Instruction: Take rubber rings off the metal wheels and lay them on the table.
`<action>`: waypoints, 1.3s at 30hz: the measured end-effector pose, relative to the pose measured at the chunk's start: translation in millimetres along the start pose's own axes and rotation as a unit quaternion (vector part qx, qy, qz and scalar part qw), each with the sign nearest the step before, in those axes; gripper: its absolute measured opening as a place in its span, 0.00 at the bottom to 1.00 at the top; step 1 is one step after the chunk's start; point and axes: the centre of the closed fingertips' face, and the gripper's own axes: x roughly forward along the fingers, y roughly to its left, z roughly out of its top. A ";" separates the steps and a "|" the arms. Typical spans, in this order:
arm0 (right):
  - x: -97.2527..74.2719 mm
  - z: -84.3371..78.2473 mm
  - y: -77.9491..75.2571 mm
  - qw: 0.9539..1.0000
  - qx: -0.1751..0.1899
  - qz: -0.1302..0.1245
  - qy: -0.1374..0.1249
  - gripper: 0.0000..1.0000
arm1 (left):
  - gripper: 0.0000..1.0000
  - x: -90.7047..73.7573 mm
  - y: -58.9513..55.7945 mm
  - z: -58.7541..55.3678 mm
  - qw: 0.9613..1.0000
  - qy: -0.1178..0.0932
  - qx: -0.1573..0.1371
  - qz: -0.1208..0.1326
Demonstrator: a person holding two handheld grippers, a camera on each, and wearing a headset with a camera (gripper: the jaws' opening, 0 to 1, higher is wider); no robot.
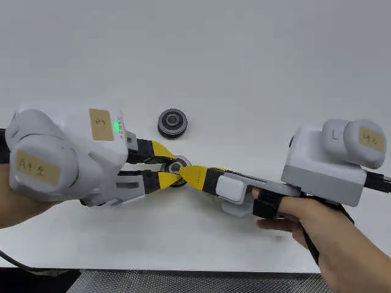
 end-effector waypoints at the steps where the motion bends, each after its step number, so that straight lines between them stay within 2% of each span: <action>1: 0.2 0.4 0.7 1.000 0.001 0.002 -0.001 0.21 | 0.12 -0.1 0.0 0.0 1.000 0.000 0.000 0.000; 11: 0.8 0.4 -1.8 1.000 -0.003 -0.006 -0.002 0.22 | 0.13 -0.7 0.7 -0.7 1.000 -0.002 -0.001 0.001; 28: 2.5 -0.9 -1.8 1.000 0.004 -0.003 0.004 0.23 | 0.13 -0.4 0.9 -0.7 1.000 -0.002 -0.001 0.002; 39: 2.2 -1.5 -0.3 1.000 0.028 -0.008 0.003 0.25 | 0.12 -0.1 0.5 -0.5 1.000 -0.001 0.002 0.002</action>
